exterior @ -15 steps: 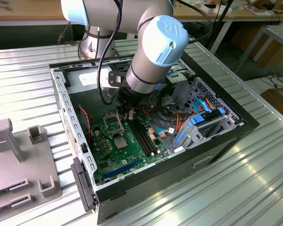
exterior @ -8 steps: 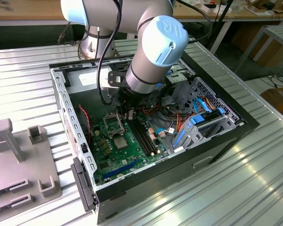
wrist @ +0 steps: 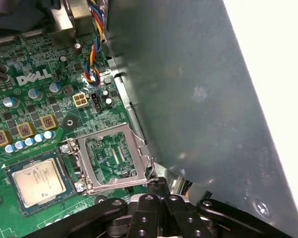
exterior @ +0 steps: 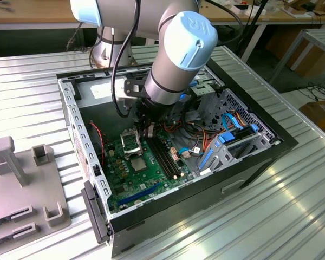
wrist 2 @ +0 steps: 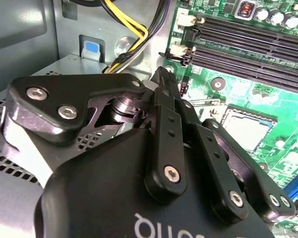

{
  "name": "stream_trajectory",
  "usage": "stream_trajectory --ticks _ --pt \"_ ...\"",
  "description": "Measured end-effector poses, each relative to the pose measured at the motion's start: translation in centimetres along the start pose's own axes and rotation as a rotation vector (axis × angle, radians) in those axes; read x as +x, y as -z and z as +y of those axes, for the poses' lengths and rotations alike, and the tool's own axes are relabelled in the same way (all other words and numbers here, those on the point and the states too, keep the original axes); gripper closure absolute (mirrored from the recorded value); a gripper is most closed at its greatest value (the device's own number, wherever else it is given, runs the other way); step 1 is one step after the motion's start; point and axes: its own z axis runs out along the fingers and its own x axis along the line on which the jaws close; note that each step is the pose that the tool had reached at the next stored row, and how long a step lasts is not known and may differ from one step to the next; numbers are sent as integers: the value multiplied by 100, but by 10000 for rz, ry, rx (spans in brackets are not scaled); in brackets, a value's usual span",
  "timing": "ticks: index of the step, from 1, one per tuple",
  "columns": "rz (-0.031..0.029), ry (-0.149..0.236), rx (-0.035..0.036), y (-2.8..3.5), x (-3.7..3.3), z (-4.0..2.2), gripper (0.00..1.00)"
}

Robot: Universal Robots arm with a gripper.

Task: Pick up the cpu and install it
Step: 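Close the cpu cover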

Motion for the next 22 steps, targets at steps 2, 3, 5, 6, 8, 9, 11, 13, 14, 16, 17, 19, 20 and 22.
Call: stream_trajectory --ticks 2,3,5,6,8,9,11,13,14,16,17,19,20,22 --pt "16 -2 -2 14 -3 2 89" --pt "22 -2 -3 20 -4 2 89" --pt "32 -4 -4 33 -7 4 89" --pt "38 -5 -5 40 -9 5 89" --pt "58 -8 -6 51 -12 6 89" --pt "72 -10 -7 57 -13 7 89" --pt "108 -13 -6 67 -14 8 89" --pt "164 -18 -4 77 -16 8 89" --pt "195 -21 -2 82 -18 9 89" --pt "250 -27 3 90 -19 10 89" --pt "284 -30 6 96 -20 11 89" --pt "321 -34 8 107 -23 12 89" --pt "338 -36 9 116 -25 13 89" --pt "362 -39 10 133 -28 15 89"
